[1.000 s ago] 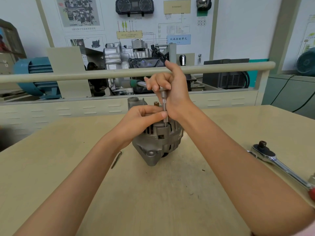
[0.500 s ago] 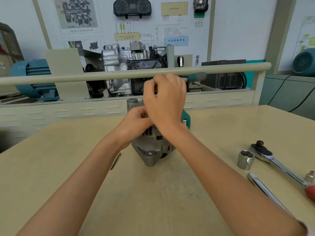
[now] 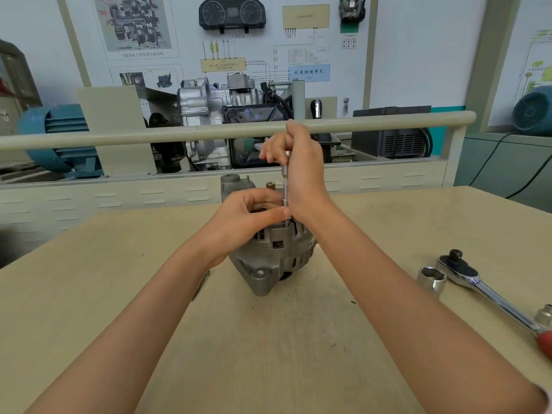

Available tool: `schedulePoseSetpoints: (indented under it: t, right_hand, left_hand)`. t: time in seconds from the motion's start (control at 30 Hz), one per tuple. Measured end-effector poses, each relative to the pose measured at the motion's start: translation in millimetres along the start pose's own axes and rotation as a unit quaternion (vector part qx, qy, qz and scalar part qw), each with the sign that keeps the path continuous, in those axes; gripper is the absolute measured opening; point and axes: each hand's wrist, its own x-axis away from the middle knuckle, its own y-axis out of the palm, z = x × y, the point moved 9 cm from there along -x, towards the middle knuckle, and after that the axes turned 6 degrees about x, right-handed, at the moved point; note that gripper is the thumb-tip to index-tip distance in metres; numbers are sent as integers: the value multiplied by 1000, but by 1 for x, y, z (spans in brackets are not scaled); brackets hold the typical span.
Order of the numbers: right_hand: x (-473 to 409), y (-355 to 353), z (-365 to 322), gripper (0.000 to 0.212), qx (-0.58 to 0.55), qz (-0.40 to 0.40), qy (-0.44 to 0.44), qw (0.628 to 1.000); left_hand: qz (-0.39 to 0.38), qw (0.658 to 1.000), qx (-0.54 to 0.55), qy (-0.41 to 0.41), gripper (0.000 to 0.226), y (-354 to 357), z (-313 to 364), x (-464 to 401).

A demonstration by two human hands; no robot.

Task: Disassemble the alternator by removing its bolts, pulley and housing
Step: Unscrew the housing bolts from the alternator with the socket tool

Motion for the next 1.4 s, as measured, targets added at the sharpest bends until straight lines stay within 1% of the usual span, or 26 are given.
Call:
schedulePoseSetpoints:
  t: [0.07, 0.1, 0.13, 0.2, 0.23, 0.27, 0.3, 0.33, 0.4, 0.43, 0.47, 0.53, 0.6, 0.67, 0.77, 0.9, 0.93, 0.97, 1.03, 1.07, 1.1, 1.13, 1.2, 1.27, 1.33, 1.4]
  right_hand:
    - [8, -2, -11, 54, 96, 30, -74, 992]
    - [13, -1, -20, 49, 168, 44, -127, 977]
    - [20, 2, -28, 43, 261, 64, -182, 946]
    - [34, 8, -41, 31, 452, 131, -252, 846]
    - [38, 9, -44, 29, 503, 157, -258, 809]
    - [39, 9, -45, 28, 520, 170, -259, 796]
    - [38, 8, -46, 29, 509, 165, -255, 805]
    - [35, 6, -45, 31, 466, 148, -245, 837]
    - [22, 0, -36, 38, 317, 94, -179, 927]
    - [15, -3, -29, 41, 234, 67, -129, 961]
    - [10, -4, -22, 45, 168, 48, -85, 981]
    - [3, -3, -10, 55, 87, 11, -29, 996]
    - [-3, 2, -3, 62, 22, -29, 5, 999]
    - [-5, 6, -1, 64, -10, -47, 23, 999]
    - [-3, 3, -2, 61, 9, -19, 11, 1000]
    - [9, -2, -13, 56, 125, 39, -65, 989]
    - [13, -2, -21, 54, 189, 64, -105, 974]
    - [18, -1, -30, 52, 277, 93, -147, 945]
    - [30, 5, -43, 46, 471, 160, -196, 845]
    - [35, 8, -47, 44, 532, 185, -206, 800]
    - [37, 10, -49, 43, 555, 198, -214, 779]
    - [37, 10, -49, 43, 547, 198, -219, 784]
    - [34, 10, -48, 42, 465, 164, -220, 842]
    - [25, 5, -44, 49, 360, 129, -194, 903]
    - [12, -3, -30, 53, 221, 96, -117, 963]
    - [3, -3, -13, 53, 99, 51, -30, 993]
  left_hand:
    - [-4, 1000, 0, 5, 15, 1, 1, 1]
    - [-6, 1000, -1, 9, 16, 1, 2, 2]
    - [-7, 1000, -2, 14, 18, 0, 3, 2]
    - [-6, 1000, -12, 17, 24, -1, 4, 3]
    - [-4, 1000, -16, 16, 26, -1, 4, 3]
    - [-4, 1000, -17, 15, 27, -1, 4, 3]
    - [-5, 1000, -14, 14, 26, 0, 4, 3]
    - [-6, 1000, -8, 14, 26, 1, 4, 3]
    - [-5, 1000, 8, 10, 20, 1, 3, 2]
    - [-5, 1000, 11, 6, 17, 1, 2, 2]
    - [-6, 1000, 9, 2, 15, 1, 1, 1]
    - [-10, 1000, 8, -6, 16, 1, -1, 1]
    - [-13, 1000, 16, -12, 16, 1, -2, 1]
    - [-12, 1000, 20, -15, 15, 0, -2, 1]
    - [-4, 1000, 11, -9, 13, -1, -2, 1]
    - [6, 1000, 4, 15, 16, -1, 2, 2]
    - [6, 1000, 3, 21, 18, -1, 3, 3]
    - [5, 1000, 0, 23, 23, -1, 4, 3]
    - [13, 1000, -9, 20, 35, -3, 4, 5]
    - [20, 1000, -15, 18, 42, -4, 3, 5]
    - [24, 999, -18, 17, 48, -4, 3, 6]
    - [23, 999, -18, 15, 50, -4, 2, 6]
    - [10, 1000, -9, 18, 45, 0, 4, 7]
    - [-6, 1000, 5, 19, 32, 3, 6, 6]
    - [-16, 1000, 9, 10, 19, 4, 4, 4]
    - [-21, 1000, 11, 0, 16, 2, 1, 3]
